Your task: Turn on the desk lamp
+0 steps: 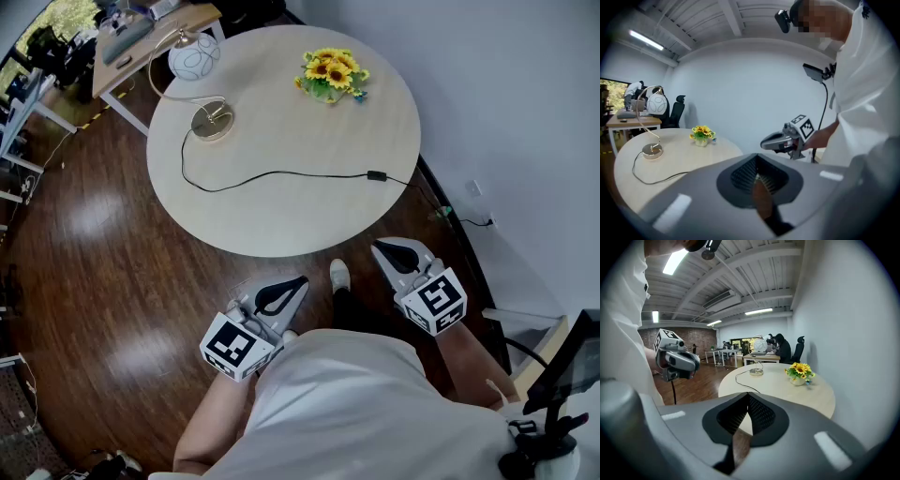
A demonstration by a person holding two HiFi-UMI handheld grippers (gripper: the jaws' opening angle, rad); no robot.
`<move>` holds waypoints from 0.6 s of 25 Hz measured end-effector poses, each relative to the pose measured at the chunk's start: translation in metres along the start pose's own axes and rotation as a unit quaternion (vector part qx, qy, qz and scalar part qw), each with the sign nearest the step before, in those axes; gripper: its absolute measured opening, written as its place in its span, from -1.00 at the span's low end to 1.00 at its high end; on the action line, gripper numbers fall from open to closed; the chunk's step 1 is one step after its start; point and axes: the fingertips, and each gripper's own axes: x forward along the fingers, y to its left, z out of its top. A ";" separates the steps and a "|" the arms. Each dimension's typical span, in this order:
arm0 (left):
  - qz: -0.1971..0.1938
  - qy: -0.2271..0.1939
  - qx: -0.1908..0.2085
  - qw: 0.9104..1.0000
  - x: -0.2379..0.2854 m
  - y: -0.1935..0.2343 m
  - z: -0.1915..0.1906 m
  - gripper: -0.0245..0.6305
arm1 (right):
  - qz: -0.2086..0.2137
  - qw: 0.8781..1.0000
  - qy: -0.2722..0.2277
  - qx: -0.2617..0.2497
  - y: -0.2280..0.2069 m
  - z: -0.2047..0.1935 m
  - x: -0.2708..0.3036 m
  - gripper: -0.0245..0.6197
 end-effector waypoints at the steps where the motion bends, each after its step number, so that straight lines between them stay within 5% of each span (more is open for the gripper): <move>1: 0.005 -0.003 0.001 1.000 0.013 0.006 0.010 -0.87 | 0.002 1.000 0.004 -0.009 -0.018 -0.001 0.007 -0.91; 8: 0.041 -0.019 0.005 0.999 0.084 0.045 0.061 -0.87 | 0.016 0.996 0.067 -0.059 -0.131 -0.031 0.063 -0.91; 15: 0.060 -0.014 -0.009 0.998 0.099 0.066 0.067 -0.87 | 0.008 0.986 0.153 -0.066 -0.206 -0.095 0.122 -0.91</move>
